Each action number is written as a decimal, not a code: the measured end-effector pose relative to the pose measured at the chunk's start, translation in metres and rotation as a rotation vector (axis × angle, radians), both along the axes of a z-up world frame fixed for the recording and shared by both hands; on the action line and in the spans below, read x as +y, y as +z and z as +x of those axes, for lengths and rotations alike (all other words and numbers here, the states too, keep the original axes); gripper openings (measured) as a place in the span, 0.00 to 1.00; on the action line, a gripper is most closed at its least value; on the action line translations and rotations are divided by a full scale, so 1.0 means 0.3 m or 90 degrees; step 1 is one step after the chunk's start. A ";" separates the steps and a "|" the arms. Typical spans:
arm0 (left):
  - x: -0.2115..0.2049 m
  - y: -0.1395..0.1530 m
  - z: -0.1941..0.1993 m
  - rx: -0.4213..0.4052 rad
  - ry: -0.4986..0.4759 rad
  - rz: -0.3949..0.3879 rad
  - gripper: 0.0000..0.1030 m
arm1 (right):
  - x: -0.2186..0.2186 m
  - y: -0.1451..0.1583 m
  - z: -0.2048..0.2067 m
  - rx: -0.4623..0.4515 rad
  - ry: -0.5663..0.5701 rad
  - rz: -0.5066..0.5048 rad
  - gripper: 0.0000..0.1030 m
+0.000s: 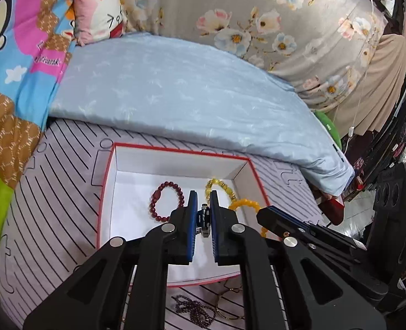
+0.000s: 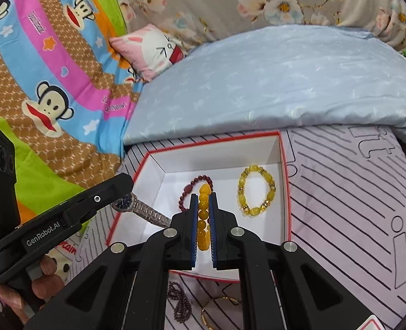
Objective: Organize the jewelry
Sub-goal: 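Lower the watch and orange bracelet into the red box while opening both grippers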
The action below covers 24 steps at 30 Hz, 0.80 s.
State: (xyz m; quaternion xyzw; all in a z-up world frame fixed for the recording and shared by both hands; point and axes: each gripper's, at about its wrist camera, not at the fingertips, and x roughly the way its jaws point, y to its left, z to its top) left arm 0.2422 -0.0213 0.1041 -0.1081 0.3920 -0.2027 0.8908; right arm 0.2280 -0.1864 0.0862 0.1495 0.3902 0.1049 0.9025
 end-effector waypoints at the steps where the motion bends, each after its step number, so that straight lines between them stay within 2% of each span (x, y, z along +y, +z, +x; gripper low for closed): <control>1: -0.006 -0.014 0.006 0.004 0.001 0.003 0.09 | 0.001 -0.023 0.014 0.010 -0.001 -0.004 0.07; 5: -0.006 -0.073 0.038 0.027 0.003 0.009 0.09 | -0.015 -0.086 0.040 0.037 -0.007 -0.008 0.07; 8: 0.002 -0.109 0.065 0.042 0.008 0.012 0.09 | -0.022 -0.108 0.050 0.042 -0.022 -0.036 0.08; 10: 0.013 -0.113 0.066 0.031 0.018 0.017 0.10 | -0.028 -0.105 0.046 0.032 -0.041 -0.062 0.15; 12: 0.022 -0.095 0.057 0.009 0.033 0.039 0.25 | -0.037 -0.089 0.032 0.018 -0.053 -0.082 0.23; 13: 0.028 -0.083 0.052 -0.001 0.039 0.046 0.36 | -0.043 -0.080 0.023 0.011 -0.059 -0.087 0.26; 14: 0.039 -0.067 0.040 -0.015 0.050 0.053 0.39 | -0.048 -0.070 0.011 0.006 -0.061 -0.088 0.28; 17: 0.069 -0.045 0.018 -0.028 0.057 0.060 0.40 | -0.059 -0.043 -0.044 -0.011 -0.065 -0.090 0.33; 24: 0.149 -0.053 -0.106 -0.025 0.085 0.071 0.40 | -0.074 -0.035 -0.201 -0.017 -0.065 -0.093 0.33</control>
